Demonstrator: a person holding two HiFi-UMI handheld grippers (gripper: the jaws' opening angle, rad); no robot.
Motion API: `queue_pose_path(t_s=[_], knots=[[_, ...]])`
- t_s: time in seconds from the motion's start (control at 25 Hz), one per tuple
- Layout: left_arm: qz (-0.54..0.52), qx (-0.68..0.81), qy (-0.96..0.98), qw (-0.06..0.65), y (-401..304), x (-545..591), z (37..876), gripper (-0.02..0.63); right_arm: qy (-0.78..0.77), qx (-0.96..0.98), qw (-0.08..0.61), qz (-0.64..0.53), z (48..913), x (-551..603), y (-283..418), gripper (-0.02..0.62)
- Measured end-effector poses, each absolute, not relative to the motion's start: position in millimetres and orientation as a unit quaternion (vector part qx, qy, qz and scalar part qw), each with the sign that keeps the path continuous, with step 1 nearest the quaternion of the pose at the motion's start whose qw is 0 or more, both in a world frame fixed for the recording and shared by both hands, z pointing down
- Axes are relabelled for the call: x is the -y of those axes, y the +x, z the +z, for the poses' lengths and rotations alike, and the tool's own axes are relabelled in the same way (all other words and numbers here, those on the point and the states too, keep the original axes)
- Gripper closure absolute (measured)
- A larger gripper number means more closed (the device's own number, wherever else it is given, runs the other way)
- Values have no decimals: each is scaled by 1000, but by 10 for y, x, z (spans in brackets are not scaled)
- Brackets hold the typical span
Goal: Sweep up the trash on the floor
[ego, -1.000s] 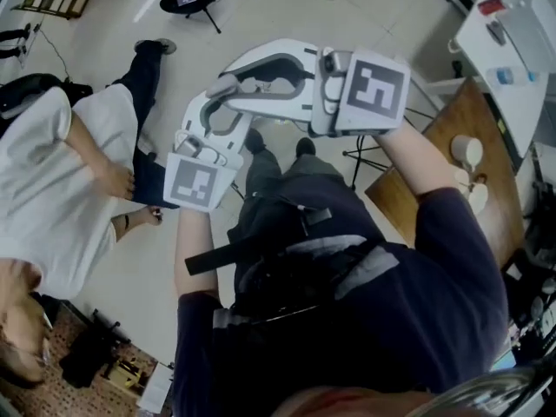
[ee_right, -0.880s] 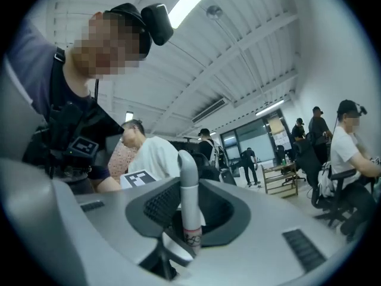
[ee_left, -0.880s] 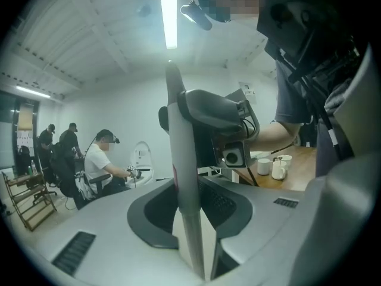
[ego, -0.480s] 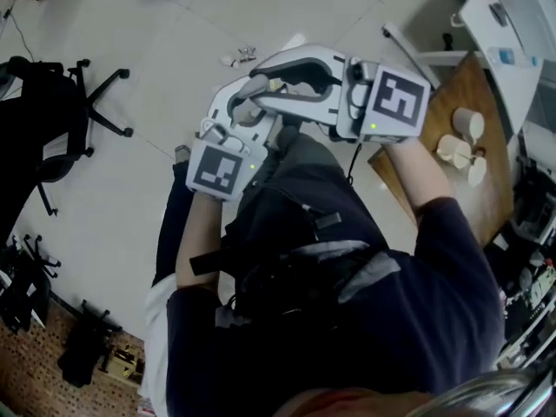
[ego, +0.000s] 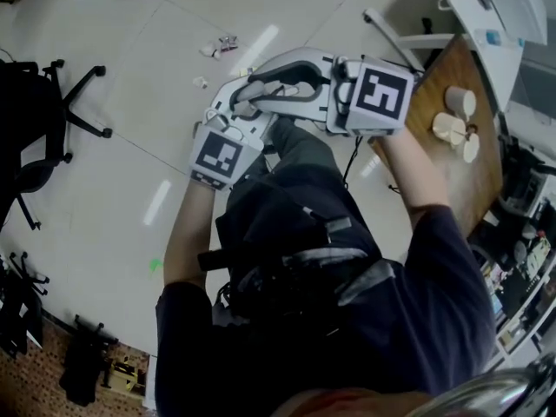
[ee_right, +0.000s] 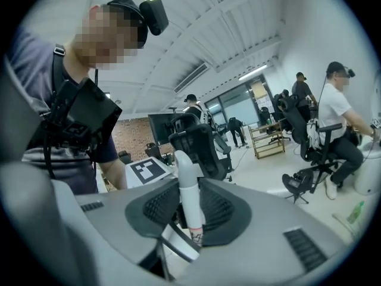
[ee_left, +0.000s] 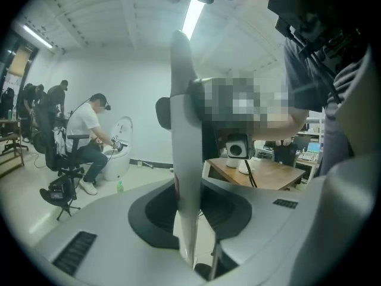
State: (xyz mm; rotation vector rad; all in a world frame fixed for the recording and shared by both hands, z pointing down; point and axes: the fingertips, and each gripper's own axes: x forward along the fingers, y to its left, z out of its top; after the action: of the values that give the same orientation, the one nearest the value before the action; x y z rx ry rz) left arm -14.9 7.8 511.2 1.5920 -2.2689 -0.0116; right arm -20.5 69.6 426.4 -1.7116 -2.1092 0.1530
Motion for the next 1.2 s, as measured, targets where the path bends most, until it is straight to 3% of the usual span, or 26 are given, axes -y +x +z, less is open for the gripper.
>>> queue_pose_path(t_s=[0.6, 1.2], knots=[[0, 842, 497, 212, -58, 305, 5325, 522, -664, 708, 224, 88, 4449, -174, -26, 466], [-20, 904, 353, 239, -400, 427, 6131, 528, -704, 645, 296, 29, 5265, -147, -196, 460]])
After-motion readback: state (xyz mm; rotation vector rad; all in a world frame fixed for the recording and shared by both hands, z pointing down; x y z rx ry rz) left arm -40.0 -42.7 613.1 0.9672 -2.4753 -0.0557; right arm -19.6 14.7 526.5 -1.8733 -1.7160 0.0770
